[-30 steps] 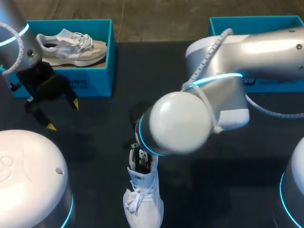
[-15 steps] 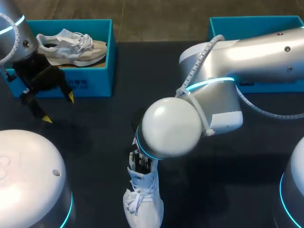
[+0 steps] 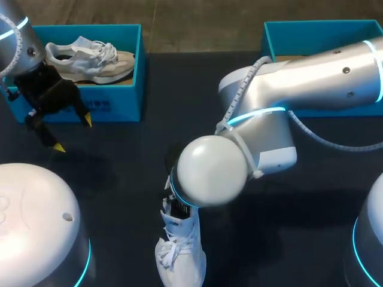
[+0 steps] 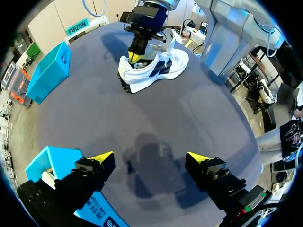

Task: Take the shoe out of the shoebox, open the shoe tongue, remove and reinsert the insole, then place the shoe into the shoebox

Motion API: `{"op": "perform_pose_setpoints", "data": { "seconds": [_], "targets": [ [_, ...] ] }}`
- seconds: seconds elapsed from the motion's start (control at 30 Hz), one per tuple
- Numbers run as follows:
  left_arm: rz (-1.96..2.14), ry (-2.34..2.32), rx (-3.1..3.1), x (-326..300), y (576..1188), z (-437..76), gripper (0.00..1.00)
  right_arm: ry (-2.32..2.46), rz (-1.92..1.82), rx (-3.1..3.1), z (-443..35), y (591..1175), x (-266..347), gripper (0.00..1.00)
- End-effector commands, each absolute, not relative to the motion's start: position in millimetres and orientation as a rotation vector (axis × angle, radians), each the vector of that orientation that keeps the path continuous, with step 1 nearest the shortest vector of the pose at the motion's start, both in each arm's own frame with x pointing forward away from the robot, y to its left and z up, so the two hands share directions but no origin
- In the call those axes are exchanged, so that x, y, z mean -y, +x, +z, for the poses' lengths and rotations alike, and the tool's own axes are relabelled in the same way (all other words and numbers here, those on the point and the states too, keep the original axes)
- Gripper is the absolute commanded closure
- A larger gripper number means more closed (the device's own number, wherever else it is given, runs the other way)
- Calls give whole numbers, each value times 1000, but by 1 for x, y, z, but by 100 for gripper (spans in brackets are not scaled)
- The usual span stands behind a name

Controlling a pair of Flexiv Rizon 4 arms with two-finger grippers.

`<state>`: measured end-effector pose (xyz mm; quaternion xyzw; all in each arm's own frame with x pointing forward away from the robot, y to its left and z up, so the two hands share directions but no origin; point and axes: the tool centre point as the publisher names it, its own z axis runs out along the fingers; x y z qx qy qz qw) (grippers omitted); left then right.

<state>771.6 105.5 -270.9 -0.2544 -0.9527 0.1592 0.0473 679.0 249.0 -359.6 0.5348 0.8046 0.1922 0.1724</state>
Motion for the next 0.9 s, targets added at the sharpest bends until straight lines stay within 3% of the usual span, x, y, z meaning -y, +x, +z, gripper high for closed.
{"op": "perform_pose_setpoints", "data": {
  "seconds": [0.03, 0.6, 0.9],
  "targets": [
    [481, -775, 2906, -106, 772, -271, 0, 1655, 532, -2099, -377, 674, -260, 100],
    [481, -775, 2906, -106, 772, -271, 0, 1675, 485, -2107, -407, 677, -266, 100],
    [481, -775, 2906, -106, 772, -271, 0, 1642, 396, -2034, -383, 667, -270, 100]
  ]
}}
